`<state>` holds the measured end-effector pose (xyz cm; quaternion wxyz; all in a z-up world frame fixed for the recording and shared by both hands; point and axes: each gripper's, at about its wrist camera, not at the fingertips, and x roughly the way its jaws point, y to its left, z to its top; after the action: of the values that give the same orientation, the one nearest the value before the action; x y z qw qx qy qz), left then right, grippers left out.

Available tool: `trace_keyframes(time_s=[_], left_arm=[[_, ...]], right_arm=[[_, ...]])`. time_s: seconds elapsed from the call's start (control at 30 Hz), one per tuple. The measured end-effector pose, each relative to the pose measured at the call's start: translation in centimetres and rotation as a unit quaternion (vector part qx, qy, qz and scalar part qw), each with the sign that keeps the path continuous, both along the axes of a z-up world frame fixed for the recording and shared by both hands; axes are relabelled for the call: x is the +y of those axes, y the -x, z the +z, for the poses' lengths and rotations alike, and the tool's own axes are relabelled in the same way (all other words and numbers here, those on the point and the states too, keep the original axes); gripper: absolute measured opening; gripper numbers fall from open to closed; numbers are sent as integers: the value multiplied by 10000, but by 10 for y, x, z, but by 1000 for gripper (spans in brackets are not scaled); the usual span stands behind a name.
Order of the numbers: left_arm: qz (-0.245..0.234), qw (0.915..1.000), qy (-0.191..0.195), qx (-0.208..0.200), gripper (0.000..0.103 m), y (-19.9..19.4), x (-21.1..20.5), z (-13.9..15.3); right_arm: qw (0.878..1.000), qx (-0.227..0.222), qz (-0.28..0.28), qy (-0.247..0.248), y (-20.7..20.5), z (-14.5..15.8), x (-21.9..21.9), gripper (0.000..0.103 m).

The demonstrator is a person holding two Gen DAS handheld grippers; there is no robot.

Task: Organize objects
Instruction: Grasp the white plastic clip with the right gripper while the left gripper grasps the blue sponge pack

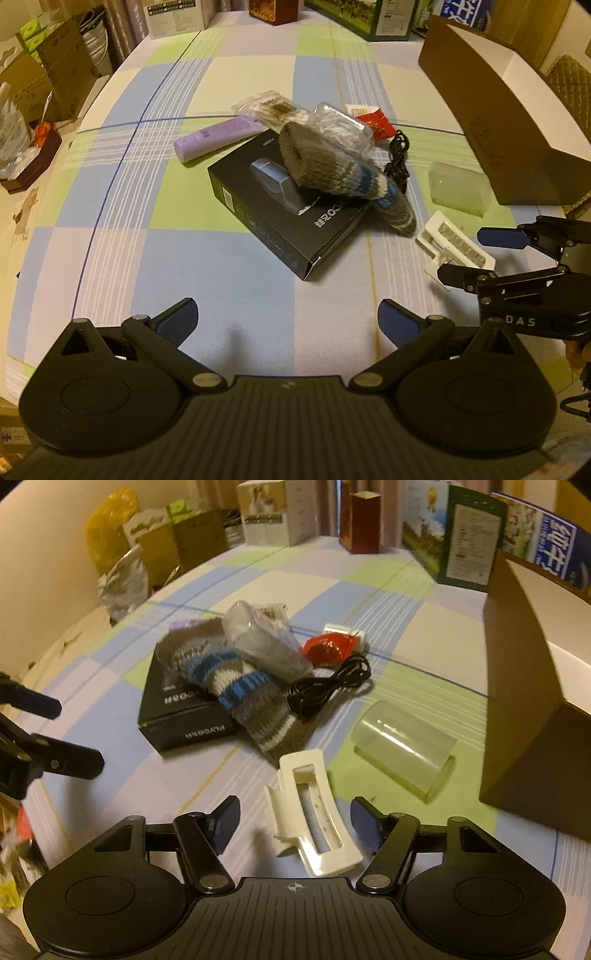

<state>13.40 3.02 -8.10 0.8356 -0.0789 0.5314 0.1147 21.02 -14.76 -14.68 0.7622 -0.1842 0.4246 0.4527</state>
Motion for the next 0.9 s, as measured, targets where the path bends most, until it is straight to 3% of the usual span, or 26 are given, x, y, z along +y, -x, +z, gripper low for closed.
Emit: trace_keyframes(time_s=[0.13, 0.2, 0.27, 0.4, 0.63, 0.9], left_arm=[[64, 10000, 1, 64, 102, -4, 0, -4], [80, 9999, -1, 91, 102, -8, -2, -5], [85, 9999, -18, 110, 102, -12, -3, -6], [38, 9999, -23, 94, 102, -20, -6, -4], [-262, 9993, -50, -264, 102, -41, -16, 18], [-1087, 9906, -560, -620, 99, -91, -27, 32]], right_arm=[[9999, 40, 121, 85, -6, -8, 3, 53], [9998, 46, 154, 150, -9, -12, 3, 42], [9997, 69, 195, 96, -11, -11, 1, 39], [9994, 273, 61, -196, -16, 1, -11, 38], [9963, 268, -261, -777, -33, 51, -42, 38], [9910, 412, -757, -1021, -54, 78, -70, 38]])
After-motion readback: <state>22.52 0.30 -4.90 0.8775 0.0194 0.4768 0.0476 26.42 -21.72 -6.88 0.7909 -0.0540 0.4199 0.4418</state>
